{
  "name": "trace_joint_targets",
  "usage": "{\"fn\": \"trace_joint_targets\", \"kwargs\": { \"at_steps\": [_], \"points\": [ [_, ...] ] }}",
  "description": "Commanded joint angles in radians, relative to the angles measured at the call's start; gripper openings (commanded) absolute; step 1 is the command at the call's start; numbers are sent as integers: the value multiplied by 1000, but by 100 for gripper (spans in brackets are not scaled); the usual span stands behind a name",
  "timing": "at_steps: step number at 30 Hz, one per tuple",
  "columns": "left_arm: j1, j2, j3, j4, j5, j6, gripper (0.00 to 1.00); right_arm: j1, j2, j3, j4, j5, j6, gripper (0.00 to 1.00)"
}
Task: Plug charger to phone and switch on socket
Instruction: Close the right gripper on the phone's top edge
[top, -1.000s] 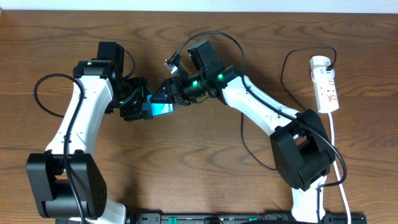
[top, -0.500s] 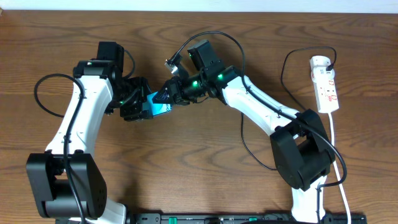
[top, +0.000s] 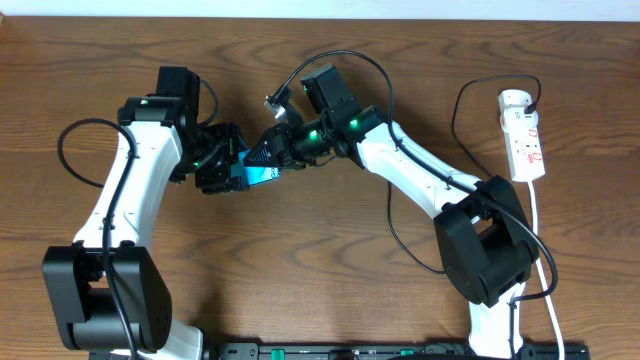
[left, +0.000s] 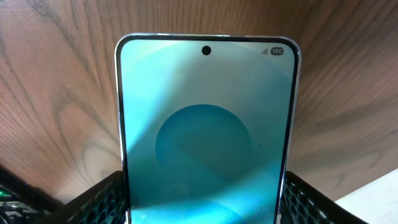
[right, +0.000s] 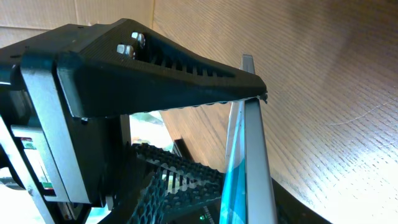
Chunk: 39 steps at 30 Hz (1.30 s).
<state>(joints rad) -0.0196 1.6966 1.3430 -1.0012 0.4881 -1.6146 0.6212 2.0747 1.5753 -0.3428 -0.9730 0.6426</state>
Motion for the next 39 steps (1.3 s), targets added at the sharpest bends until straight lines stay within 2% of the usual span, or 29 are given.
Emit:
{"fn": "trace_joint_targets", "kwargs": {
  "at_steps": [1, 16, 24, 39],
  "points": [
    [6, -4, 3, -3, 19, 24, 7, 9, -8, 12, -2, -19, -9, 42],
    [6, -4, 3, -4, 17, 50, 7, 9, -8, 12, -66, 55, -30, 43],
    [6, -4, 3, -4, 18, 51, 8, 9, -8, 12, -68, 60, -31, 37],
    [6, -5, 3, -8, 26, 69, 7, 9, -8, 12, -88, 85, -31, 37]
  ]
}}
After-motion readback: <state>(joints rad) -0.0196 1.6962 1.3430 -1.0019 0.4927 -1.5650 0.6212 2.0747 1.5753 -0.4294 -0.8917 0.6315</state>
